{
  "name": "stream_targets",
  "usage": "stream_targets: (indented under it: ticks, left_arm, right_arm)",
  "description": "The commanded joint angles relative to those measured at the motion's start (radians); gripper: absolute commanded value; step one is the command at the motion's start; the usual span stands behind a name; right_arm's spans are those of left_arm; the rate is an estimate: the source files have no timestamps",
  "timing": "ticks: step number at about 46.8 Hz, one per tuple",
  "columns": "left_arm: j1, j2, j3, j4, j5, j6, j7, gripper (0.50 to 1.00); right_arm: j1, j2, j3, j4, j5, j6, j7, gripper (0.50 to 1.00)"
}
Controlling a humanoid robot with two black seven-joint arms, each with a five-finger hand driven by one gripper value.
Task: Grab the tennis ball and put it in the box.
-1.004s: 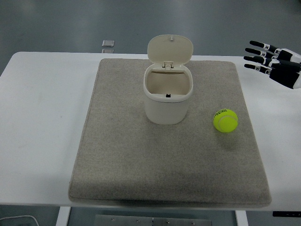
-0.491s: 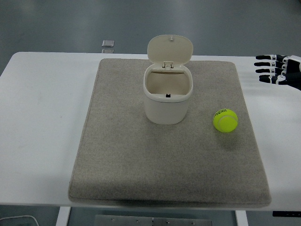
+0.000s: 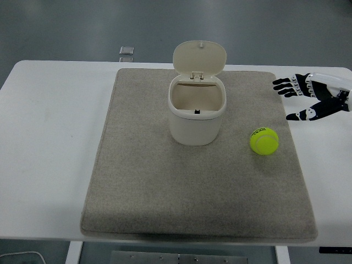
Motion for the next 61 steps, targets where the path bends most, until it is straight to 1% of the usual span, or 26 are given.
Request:
stream_targets:
  ticks: [1,6,11,14,17,28,37,42,52,57,60,61]
  left_arm:
    - [0.0,0.0,0.0,0.0,0.0,0.0,0.0,0.992]
    - [0.0,0.0,0.0,0.0,0.0,0.0,0.0,0.992]
    - [0.0,0.0,0.0,0.0,0.0,0.0,0.0,0.992]
    - [0.0,0.0,0.0,0.0,0.0,0.0,0.0,0.992]
    - [0.0,0.0,0.0,0.0,-0.002,0.0,0.0,0.992]
    - [0.0,0.0,0.0,0.0,0.0,0.0,0.0,0.992]
    - [0.0,0.0,0.0,0.0,0.0,0.0,0.0,0.992]
    - [0.0,0.0,0.0,0.0,0.0,0.0,0.0,0.992]
    - [0.0,0.0,0.0,0.0,0.0,0.0,0.0,0.992]
    - [0.0,0.0,0.0,0.0,-0.002,0.0,0.0,0.992]
    - [0.0,0.0,0.0,0.0,-0.002,0.0,0.0,0.992]
    - [0.0,0.0,0.0,0.0,0.0,0.0,0.0,0.992]
  right_arm:
    - [-0.007,0.003,0.001,0.026,-0.056,-0.002,0.011,0.901]
    - [-0.016,0.007,-0.001,0.056,-0.124,-0.026,0.011,0.901]
    - [-0.035,0.013,-0.013,0.073,-0.22,-0.086,0.015,0.901]
    - [-0.05,0.032,-0.016,0.076,-0.263,-0.127,0.015,0.901]
    - [-0.059,0.043,-0.019,0.078,-0.291,-0.149,0.017,0.901]
    - [-0.078,0.047,-0.024,0.078,-0.316,-0.152,0.017,0.901]
    - [-0.102,0.076,-0.029,0.078,-0.363,-0.158,0.015,0.901]
    - [-0.107,0.078,-0.03,0.078,-0.366,-0.186,0.015,0.901]
    - [-0.116,0.095,-0.045,0.078,-0.376,-0.216,0.014,0.893]
    - [-0.116,0.095,-0.068,0.078,-0.388,-0.242,0.015,0.883]
    - [-0.114,0.093,-0.073,0.078,-0.389,-0.249,0.015,0.86]
    - [-0.114,0.093,-0.073,0.078,-0.388,-0.25,0.015,0.838]
